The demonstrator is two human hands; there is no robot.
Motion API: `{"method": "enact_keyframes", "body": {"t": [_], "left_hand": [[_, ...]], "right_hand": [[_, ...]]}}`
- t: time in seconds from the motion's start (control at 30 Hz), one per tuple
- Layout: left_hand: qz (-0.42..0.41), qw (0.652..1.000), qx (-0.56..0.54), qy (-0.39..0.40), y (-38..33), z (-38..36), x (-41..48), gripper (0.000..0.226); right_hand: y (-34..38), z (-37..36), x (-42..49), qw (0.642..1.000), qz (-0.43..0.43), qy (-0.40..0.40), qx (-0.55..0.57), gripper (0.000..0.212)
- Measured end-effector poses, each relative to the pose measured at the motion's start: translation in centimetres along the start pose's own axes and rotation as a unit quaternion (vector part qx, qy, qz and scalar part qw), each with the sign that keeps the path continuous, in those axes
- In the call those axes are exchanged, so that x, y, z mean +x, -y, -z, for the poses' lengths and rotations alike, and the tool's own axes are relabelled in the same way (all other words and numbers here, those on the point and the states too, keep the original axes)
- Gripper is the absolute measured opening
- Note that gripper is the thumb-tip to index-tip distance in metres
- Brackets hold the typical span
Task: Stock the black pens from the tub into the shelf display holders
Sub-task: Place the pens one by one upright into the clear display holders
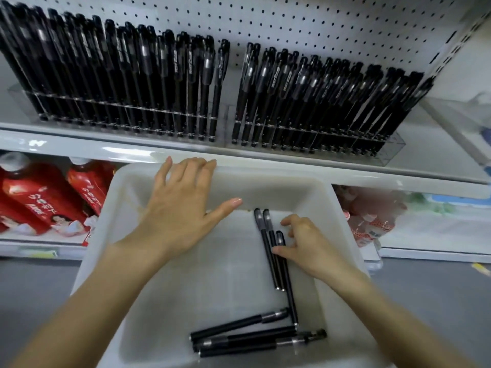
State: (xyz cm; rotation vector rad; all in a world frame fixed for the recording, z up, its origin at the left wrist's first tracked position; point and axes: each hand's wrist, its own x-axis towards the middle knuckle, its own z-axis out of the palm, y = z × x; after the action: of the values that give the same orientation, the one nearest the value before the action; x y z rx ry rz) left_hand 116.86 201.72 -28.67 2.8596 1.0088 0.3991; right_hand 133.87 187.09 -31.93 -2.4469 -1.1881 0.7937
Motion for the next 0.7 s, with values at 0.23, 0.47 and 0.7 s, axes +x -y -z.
{"method": "enact_keyframes", "body": {"t": [0.23,0.47,0.7], "left_hand": [[0.005,1.000,0.005,0.008,-0.3,-0.1,0.1,0.098],[0.006,1.000,0.015,0.021,-0.4,0.1,0.1,0.099],[0.007,0.999,0.008,0.041,-0.2,0.5,0.1,0.098]], "right_hand": [[-0.3,-0.8,1.5,1.000,0.004,-0.003,0.025,0.038],[-0.2,-2.0,1.2,0.997,0.009,0.008,0.073,0.030],[0.0,-1.2,1.2,0.974,-0.010,0.037,0.222,0.019]]}}
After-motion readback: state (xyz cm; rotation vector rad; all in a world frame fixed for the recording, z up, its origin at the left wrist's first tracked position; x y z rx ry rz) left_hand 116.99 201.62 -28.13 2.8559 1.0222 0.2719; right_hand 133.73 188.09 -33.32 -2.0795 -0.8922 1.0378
